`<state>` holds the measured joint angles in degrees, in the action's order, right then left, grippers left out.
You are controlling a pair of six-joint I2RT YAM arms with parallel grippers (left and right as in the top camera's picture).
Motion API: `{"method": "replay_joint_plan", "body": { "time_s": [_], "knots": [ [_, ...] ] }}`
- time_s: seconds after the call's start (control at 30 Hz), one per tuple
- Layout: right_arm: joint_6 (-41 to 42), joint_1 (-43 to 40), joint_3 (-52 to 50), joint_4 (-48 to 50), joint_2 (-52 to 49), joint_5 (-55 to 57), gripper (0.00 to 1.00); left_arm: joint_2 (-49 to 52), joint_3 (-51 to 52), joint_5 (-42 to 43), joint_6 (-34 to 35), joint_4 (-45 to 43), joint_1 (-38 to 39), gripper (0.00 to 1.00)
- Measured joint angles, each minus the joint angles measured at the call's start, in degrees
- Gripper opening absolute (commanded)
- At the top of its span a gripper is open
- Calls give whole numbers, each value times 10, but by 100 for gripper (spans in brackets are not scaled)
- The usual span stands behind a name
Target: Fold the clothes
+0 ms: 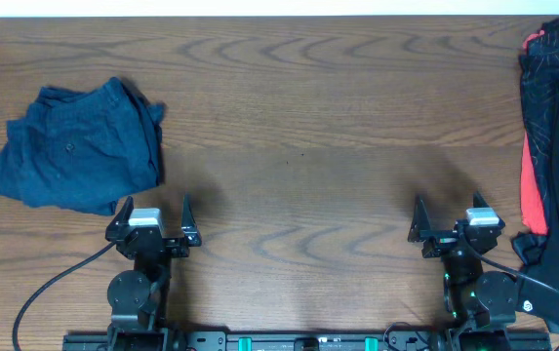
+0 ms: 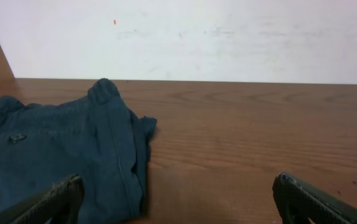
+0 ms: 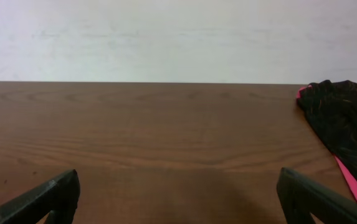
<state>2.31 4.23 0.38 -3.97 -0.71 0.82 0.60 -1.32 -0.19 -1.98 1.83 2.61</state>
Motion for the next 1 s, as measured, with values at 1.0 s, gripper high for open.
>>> {"method": "replay_joint_plan", "body": {
  "time_s": [1.0],
  "knots": [
    [7, 0, 0, -1, -9, 1, 99, 0, -6, 2, 31, 14, 0, 98]
  ]
}}
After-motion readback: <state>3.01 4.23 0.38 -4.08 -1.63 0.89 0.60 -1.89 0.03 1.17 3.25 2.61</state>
